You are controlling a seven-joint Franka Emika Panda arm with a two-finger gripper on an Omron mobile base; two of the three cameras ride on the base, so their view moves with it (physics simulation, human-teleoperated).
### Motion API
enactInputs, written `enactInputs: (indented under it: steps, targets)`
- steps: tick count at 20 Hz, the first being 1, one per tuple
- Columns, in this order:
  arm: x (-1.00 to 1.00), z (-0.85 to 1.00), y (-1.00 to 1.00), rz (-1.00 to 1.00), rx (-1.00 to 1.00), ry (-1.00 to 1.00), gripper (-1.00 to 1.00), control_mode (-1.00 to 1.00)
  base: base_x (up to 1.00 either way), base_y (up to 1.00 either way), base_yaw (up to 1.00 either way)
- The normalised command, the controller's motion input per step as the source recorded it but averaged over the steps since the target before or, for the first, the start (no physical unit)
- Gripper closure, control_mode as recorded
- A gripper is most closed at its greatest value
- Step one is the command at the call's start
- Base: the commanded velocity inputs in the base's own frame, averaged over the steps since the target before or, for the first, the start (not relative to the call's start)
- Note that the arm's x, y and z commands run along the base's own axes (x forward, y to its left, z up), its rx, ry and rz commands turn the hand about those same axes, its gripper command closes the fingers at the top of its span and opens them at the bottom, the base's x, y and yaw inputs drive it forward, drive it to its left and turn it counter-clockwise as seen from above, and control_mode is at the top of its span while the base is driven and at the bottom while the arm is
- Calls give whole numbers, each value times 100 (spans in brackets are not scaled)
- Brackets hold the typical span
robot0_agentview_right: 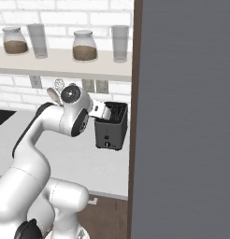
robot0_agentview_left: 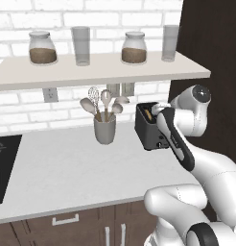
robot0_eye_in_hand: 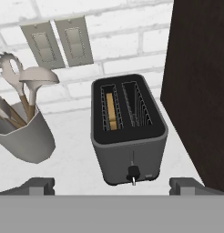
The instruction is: Start the toaster. Once the lever pops up, take the bread to the plate on the dining counter.
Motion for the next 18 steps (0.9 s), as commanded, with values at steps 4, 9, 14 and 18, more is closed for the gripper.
enactInputs:
  steps: [4,9,14,18]
  targets:
    - [0,0,0,0,0,0,-100,-100,0,0,0]
    - [0,0,0,0,0,0,-100,-100,0,0,0]
    - [0,0,0,0,0,0,-100,-100,0,0,0]
    - [0,0,0,0,0,0,-100,-100,0,0,0]
